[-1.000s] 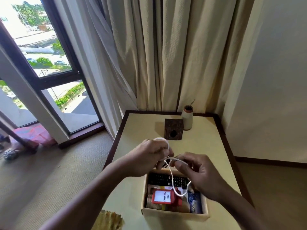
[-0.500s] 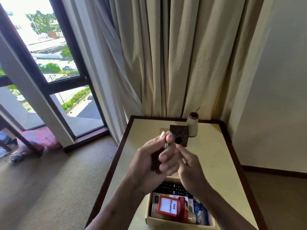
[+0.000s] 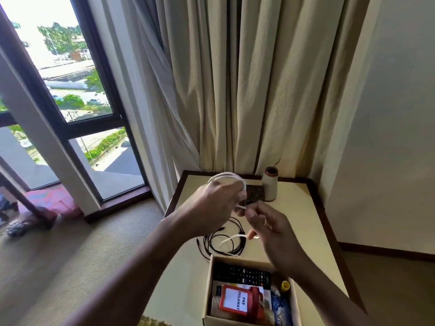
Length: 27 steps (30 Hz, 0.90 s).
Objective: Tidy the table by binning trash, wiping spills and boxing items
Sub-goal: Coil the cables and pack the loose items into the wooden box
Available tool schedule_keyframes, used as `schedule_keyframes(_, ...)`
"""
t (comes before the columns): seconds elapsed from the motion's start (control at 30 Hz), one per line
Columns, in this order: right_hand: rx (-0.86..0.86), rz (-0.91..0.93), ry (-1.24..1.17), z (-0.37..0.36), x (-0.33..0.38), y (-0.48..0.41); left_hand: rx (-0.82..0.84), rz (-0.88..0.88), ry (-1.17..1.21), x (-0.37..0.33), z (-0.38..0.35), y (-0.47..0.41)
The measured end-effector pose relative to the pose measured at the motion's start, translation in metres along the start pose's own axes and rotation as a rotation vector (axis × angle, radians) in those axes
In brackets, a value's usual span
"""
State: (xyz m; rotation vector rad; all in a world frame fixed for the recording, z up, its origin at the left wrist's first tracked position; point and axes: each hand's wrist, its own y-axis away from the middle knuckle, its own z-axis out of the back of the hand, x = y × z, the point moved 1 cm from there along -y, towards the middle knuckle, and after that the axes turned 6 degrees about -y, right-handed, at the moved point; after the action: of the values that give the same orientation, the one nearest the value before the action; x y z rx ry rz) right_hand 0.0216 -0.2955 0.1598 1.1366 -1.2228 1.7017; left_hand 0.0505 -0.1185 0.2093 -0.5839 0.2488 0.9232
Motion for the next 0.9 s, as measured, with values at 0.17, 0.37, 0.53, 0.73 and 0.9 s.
schedule_keyframes(0.17,-0.072,0.312,0.182,0.015,0.016,-0.013,0.148,0.223,0.598,0.002,-0.001,0.007)
schedule_keyframes(0.37,-0.231,0.437,0.173,0.019,0.029,-0.03,0.396,0.236,1.28,0.0,-0.003,0.029)
schedule_keyframes(0.53,-0.2,0.195,0.045,0.007,0.016,-0.025,0.202,0.108,1.799,-0.027,-0.009,0.034)
schedule_keyframes(0.73,0.171,-0.329,-0.064,-0.025,-0.002,0.015,-0.217,0.038,1.109,-0.044,0.004,0.019)
schedule_keyframes(0.9,0.259,-0.151,0.132,-0.013,0.019,0.026,-0.026,0.004,-0.043,-0.019,-0.013,0.022)
